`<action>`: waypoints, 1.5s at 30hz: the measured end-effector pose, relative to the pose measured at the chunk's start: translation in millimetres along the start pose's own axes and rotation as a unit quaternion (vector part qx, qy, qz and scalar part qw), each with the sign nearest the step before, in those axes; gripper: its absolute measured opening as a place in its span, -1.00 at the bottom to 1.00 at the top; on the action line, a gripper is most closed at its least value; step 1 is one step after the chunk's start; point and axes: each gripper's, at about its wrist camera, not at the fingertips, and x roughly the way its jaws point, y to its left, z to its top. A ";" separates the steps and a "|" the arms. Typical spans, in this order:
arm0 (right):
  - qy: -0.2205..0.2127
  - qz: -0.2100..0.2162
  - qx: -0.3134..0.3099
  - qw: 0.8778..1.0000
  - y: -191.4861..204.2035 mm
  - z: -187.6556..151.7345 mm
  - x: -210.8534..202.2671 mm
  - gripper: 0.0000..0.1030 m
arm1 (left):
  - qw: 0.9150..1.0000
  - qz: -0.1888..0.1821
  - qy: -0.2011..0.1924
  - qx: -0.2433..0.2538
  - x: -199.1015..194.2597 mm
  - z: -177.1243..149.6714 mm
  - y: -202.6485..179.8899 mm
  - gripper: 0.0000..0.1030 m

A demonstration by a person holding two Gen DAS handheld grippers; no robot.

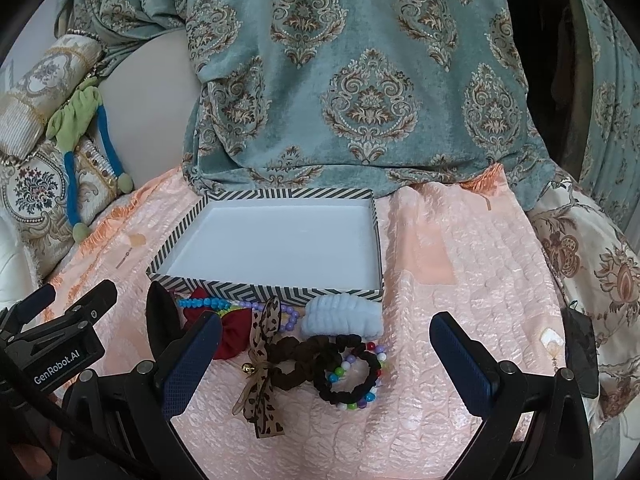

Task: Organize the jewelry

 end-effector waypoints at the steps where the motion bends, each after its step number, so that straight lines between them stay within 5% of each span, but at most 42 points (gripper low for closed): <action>1: 0.000 0.000 0.001 1.000 -0.5 0.2 0.4 1.00 | 1.000 0.000 0.000 0.000 0.2 -0.3 -0.4 0.99; 45: 0.006 0.007 -0.007 1.000 -9.4 -3.0 0.4 0.99 | 1.000 -0.007 0.008 0.000 3.8 -0.7 8.2 0.99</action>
